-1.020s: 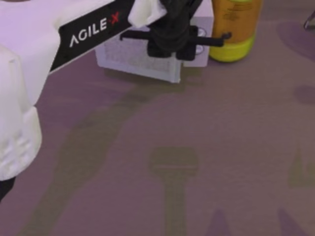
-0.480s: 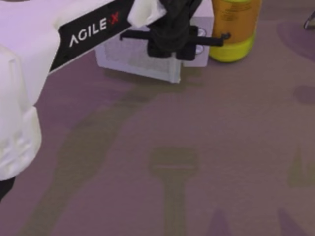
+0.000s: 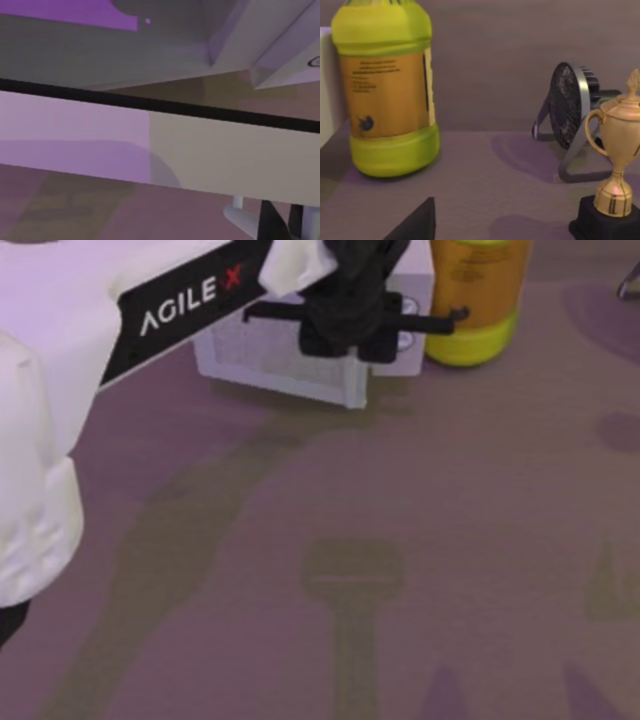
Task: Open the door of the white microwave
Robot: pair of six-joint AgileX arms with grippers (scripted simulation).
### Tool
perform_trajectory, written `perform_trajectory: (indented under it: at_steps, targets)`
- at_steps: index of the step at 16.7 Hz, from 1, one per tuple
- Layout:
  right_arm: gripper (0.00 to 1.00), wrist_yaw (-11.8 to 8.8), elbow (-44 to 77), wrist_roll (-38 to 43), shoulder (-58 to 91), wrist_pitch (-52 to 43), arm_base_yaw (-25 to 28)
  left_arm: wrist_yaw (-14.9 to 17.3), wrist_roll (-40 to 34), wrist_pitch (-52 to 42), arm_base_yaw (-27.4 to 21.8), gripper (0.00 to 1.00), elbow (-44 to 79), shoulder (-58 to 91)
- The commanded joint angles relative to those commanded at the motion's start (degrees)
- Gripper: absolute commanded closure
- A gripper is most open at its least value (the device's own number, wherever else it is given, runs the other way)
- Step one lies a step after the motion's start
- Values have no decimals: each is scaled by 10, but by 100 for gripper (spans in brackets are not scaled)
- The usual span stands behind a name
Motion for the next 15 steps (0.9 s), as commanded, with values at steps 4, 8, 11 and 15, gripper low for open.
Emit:
perform_trajectory:
  at_steps: [4, 8, 11, 15]
  targets:
    - [0, 0, 0, 0, 0, 0, 0, 12, 32, 27, 8, 100, -52, -35]
    - [0, 0, 0, 0, 0, 0, 0, 26, 58, 47, 11, 100, -93, -59]
    - [0, 0, 0, 0, 0, 0, 0, 26, 58, 47, 11, 100, -93, -59]
    - [0, 0, 0, 0, 0, 0, 0, 26, 58, 47, 11, 100, -93, -59]
